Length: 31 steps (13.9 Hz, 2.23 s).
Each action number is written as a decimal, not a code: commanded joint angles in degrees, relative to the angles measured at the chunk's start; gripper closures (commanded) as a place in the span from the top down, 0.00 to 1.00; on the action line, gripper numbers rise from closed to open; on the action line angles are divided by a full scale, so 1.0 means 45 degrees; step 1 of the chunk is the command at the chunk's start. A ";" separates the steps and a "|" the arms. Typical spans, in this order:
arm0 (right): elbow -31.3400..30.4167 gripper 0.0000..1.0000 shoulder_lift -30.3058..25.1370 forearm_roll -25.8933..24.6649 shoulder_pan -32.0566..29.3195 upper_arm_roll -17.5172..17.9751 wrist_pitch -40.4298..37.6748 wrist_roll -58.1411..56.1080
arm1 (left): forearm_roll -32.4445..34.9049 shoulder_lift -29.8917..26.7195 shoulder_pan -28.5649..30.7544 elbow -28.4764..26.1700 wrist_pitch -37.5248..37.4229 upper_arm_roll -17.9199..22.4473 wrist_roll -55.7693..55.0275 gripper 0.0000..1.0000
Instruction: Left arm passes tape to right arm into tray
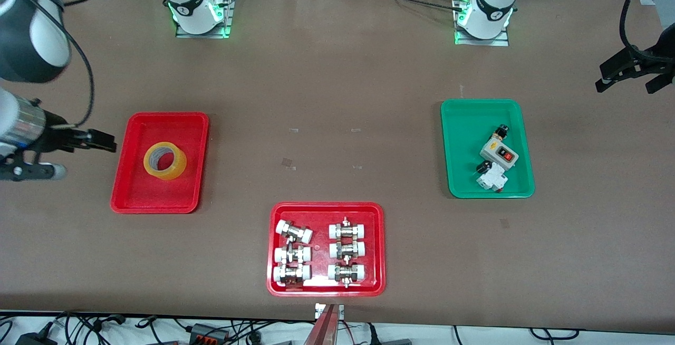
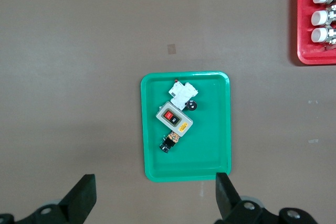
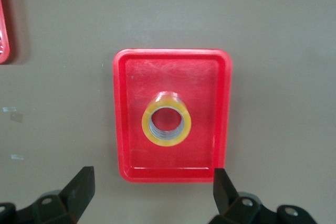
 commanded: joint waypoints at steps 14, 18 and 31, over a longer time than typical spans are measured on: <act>-0.0298 1.00 -0.1462 -0.0173 -0.0399 -0.0121 0.0506 0.0234 | 0.0177 0.0374 -0.0218 0.0855 -0.0294 -0.0062 0.0147 1.00; -0.3012 1.00 -0.2946 -0.0231 -0.0418 -0.0141 0.1815 -0.0352 | 0.0197 0.0394 -0.0238 0.0955 -0.0352 -0.0082 0.0108 1.00; -0.4211 1.00 -0.4044 0.0060 -0.0457 -0.0122 0.1818 -0.0508 | 0.0197 0.0413 -0.0257 0.0975 -0.0333 -0.0082 0.0088 1.00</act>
